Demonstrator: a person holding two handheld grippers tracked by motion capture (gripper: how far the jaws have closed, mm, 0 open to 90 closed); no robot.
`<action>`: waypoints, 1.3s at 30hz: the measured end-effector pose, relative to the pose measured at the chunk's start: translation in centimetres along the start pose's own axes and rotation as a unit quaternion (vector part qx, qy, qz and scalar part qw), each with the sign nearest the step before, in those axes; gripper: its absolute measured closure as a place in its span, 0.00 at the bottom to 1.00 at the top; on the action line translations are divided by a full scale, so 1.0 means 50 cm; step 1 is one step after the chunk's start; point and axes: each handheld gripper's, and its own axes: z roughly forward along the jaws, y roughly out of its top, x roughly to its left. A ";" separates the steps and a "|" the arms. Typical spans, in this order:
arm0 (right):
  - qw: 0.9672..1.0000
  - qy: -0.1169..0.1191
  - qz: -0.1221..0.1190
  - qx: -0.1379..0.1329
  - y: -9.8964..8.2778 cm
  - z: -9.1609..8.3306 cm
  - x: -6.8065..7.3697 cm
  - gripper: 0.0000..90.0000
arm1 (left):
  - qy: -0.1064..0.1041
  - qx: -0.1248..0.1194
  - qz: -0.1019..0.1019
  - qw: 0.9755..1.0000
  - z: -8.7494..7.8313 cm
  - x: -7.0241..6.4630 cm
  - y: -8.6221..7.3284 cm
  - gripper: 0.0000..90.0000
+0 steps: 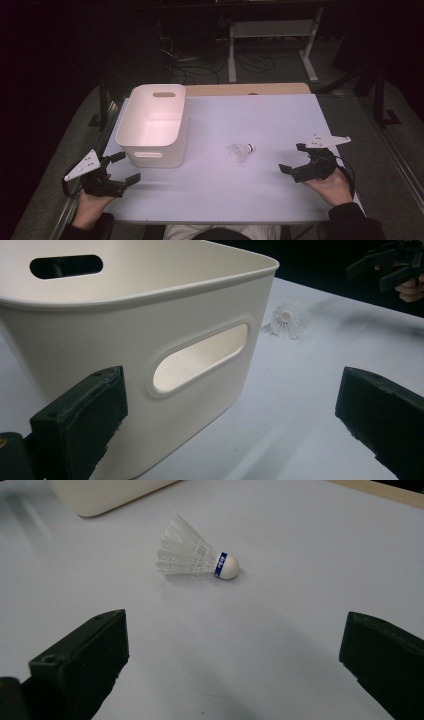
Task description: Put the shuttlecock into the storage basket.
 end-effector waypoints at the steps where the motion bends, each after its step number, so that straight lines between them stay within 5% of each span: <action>1: 1.000 0.001 -0.001 0.001 0.003 0.000 0.000 0.00 | 0.000 0.000 -0.001 1.000 0.000 0.000 0.000 0.00; 39: 0.998 0.041 -0.033 0.030 0.075 0.033 0.013 0.00 | 0.000 -0.001 -0.001 1.000 -0.001 0.000 0.000 0.00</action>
